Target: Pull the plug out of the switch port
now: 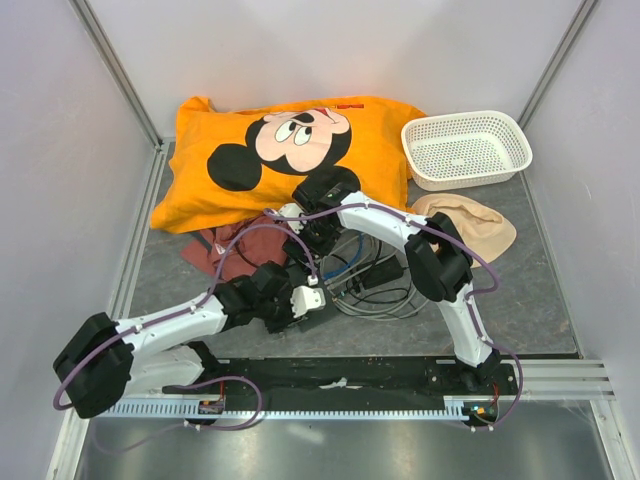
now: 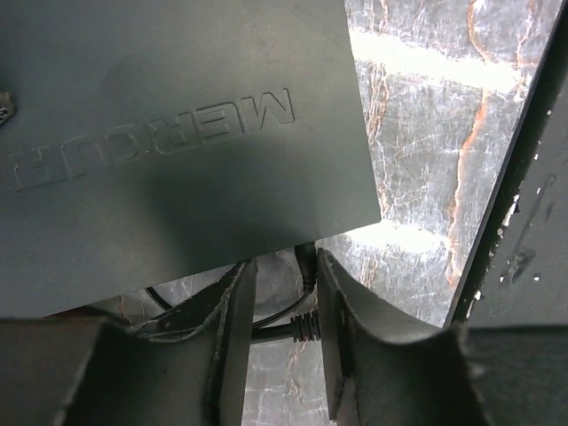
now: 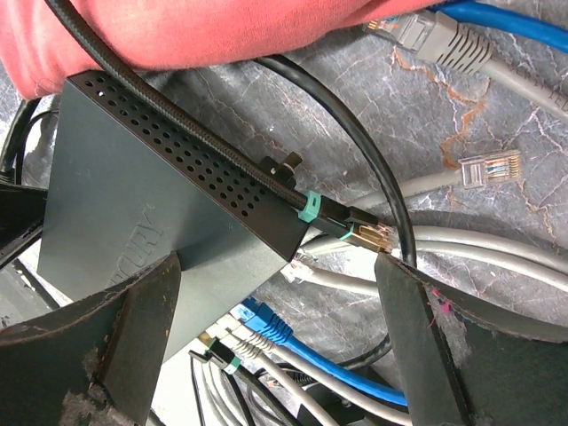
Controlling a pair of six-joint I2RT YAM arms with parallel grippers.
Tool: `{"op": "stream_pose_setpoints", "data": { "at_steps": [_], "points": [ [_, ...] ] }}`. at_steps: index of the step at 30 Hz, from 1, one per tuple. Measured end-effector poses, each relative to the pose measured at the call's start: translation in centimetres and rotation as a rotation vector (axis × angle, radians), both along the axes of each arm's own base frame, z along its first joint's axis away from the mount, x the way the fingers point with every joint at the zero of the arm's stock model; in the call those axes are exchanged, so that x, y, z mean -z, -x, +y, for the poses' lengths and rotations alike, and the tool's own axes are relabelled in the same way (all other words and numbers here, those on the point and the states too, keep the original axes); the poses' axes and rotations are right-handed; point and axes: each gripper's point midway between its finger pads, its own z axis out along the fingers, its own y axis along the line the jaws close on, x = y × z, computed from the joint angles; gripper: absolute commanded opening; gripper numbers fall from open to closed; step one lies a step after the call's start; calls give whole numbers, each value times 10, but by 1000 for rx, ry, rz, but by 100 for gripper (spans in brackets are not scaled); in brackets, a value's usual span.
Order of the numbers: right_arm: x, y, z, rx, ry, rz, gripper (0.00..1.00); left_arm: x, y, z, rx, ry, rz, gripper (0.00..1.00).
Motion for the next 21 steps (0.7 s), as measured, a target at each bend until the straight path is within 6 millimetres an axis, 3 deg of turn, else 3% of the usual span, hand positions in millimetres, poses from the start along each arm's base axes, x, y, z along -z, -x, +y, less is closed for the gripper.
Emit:
{"op": "stream_pose_setpoints", "data": {
  "at_steps": [21],
  "points": [
    [-3, -16, 4, 19, 19, -43, 98, -7, -18, 1, -257, -96, -11, 37]
  ]
}}
